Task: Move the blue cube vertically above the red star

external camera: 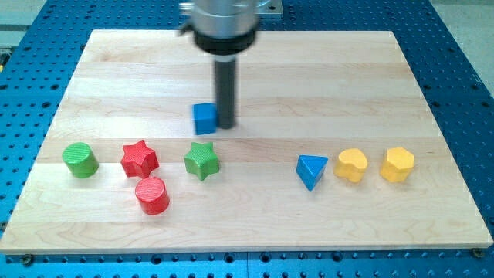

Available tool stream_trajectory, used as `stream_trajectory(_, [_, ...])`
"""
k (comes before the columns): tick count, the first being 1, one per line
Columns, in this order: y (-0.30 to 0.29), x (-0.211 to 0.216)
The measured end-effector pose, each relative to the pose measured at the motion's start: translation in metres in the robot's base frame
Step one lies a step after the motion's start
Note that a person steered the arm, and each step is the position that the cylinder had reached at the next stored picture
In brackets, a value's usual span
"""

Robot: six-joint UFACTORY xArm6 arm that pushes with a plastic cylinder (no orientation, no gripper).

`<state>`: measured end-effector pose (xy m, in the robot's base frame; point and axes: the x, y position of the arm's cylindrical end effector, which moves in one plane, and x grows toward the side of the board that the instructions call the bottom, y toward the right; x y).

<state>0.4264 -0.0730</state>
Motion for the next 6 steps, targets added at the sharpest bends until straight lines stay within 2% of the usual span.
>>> stream_trajectory(1, [-0.055,0.001])
stream_trajectory(2, [-0.036,-0.006])
stream_trajectory(3, [-0.088,-0.044])
stream_trajectory(4, [-0.137,-0.033])
stream_trajectory(5, [-0.109,-0.016])
stream_trajectory(6, [-0.108,-0.018])
